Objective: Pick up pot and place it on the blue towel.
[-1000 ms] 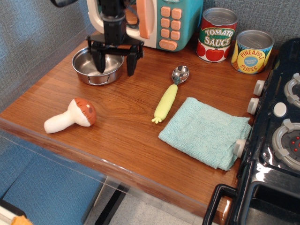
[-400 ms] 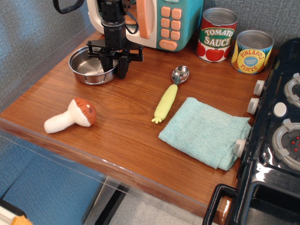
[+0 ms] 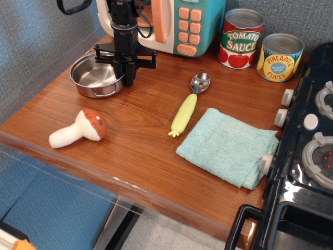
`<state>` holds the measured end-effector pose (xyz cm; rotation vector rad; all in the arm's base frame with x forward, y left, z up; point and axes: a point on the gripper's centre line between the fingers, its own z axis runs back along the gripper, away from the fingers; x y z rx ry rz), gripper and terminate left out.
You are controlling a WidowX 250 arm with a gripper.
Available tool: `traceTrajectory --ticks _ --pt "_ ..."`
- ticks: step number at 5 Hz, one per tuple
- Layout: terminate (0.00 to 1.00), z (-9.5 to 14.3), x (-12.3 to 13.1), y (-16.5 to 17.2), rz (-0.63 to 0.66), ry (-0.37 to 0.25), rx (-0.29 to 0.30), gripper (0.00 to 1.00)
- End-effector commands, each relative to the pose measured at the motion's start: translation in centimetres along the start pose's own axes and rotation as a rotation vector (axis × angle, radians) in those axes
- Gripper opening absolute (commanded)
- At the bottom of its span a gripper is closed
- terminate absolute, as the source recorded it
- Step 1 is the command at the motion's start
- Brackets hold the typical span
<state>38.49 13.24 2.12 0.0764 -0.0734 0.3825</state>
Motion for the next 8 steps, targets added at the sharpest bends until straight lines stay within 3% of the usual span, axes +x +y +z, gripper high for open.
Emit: traceTrajectory --ticks 1,2,4,5,7,8 --pt "0.0 9.7 -1.9 -3.0 -0.164 -0.157 0.023 0.0" --pt "0.0 11.8 -5.6 -6.4 -0.305 -0.169 -0.026 0.0" --pt "0.0 9.7 -13.8 -13.3 -0.548 -0.114 -0.075 0.0" --pt "0.0 7.9 -16.5 -17.5 -0.647 -0.113 -0.079 0.0" --pt "0.0 5.4 -16.0 -20.0 -0.693 -0.145 -0.096 0.0" --pt "0.0 4.4 -15.4 -18.6 -0.639 -0.131 -0.083 0.0"
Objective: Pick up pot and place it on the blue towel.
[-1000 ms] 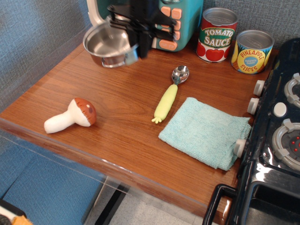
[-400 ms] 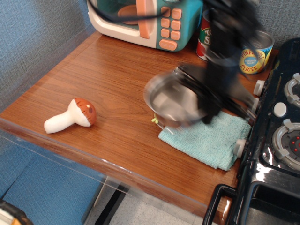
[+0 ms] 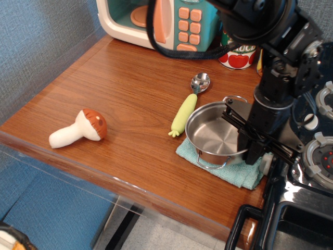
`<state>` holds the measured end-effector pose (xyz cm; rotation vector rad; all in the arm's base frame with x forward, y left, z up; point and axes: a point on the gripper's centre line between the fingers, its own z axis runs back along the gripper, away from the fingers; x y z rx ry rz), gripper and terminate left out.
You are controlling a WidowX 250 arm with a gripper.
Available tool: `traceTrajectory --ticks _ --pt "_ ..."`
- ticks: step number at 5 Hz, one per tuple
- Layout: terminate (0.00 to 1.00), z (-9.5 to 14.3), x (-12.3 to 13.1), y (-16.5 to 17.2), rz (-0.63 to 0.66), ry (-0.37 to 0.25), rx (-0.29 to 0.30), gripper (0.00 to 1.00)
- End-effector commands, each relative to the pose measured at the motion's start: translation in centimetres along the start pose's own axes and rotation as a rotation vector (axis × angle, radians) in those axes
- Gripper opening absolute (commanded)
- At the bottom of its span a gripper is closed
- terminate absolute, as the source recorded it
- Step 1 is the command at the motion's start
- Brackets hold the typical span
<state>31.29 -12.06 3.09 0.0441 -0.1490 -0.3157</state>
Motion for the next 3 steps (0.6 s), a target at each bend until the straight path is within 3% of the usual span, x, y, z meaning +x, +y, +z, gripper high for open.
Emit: traceTrajectory --ticks 1,2,3 --pt "0.0 0.3 -1.2 2.4 0.06 -0.02 0.005 0.0" --pt "0.0 0.5 -1.3 2.0 0.045 -0.013 0.001 1.0" --pt "0.0 1.5 -1.0 1.9 0.048 -0.04 -0.023 1.0"
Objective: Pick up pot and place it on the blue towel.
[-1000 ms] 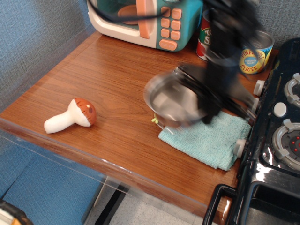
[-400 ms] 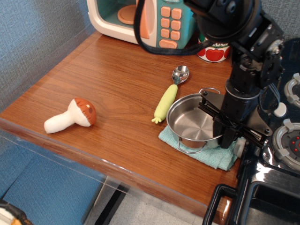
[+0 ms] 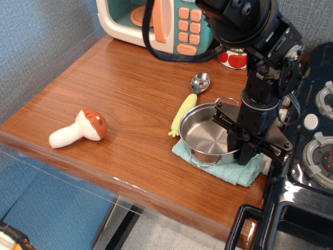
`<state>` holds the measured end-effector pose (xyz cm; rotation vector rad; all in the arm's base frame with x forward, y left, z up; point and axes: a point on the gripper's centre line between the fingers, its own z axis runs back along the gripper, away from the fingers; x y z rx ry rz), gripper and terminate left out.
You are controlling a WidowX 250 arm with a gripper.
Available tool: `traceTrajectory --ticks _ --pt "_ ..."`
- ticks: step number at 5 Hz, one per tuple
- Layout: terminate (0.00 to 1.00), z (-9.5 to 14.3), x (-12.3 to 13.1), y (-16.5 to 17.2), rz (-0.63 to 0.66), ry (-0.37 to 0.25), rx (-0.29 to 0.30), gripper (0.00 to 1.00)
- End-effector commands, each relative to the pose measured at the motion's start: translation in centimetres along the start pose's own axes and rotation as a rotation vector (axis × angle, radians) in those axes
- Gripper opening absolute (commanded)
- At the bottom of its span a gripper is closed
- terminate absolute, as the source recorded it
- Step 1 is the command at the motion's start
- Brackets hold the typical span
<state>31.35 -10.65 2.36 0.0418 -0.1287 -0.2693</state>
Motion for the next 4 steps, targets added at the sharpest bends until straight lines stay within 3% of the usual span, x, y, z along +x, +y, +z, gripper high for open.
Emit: traceTrajectory --ticks 1,2,3,4 --pt "0.0 3.2 -0.2 0.9 0.012 -0.081 -0.036 1.0" --pt "0.0 5.7 0.1 1.1 0.05 -0.108 -0.063 1.0" --pt "0.0 10.5 0.2 1.9 0.18 -0.123 -0.109 1.0" --pt "0.0 12.0 -0.4 5.0 0.415 -0.047 -0.013 1.0"
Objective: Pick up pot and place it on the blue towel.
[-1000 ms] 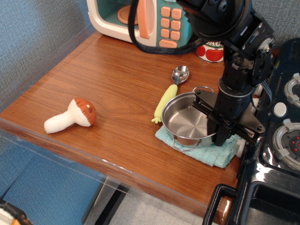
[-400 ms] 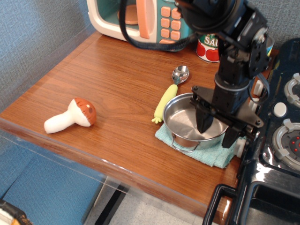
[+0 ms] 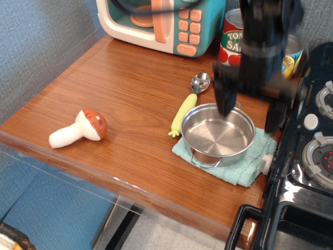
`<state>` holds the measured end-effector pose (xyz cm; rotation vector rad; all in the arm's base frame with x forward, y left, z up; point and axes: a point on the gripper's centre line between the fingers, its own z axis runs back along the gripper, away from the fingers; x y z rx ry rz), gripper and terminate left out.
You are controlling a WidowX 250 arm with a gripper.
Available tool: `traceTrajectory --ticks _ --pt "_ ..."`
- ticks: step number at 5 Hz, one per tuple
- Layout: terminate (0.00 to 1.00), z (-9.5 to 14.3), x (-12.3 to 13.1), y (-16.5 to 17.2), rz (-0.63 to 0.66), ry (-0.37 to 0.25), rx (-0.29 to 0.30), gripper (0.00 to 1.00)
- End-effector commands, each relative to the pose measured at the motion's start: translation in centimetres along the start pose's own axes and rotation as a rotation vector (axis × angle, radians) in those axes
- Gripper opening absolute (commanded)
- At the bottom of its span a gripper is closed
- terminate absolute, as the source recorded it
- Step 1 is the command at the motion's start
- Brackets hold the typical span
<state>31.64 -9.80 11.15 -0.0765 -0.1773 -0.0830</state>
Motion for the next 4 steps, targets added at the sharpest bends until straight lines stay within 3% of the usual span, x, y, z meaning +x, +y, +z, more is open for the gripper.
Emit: traceTrajectory --ticks 1,3,4 --pt "0.0 2.33 -0.43 5.12 0.213 0.04 0.095 1.0" --pt "0.0 2.33 -0.43 5.12 0.213 0.04 0.095 1.0" --pt "1.0 2.33 -0.43 5.12 0.213 0.04 0.095 1.0"
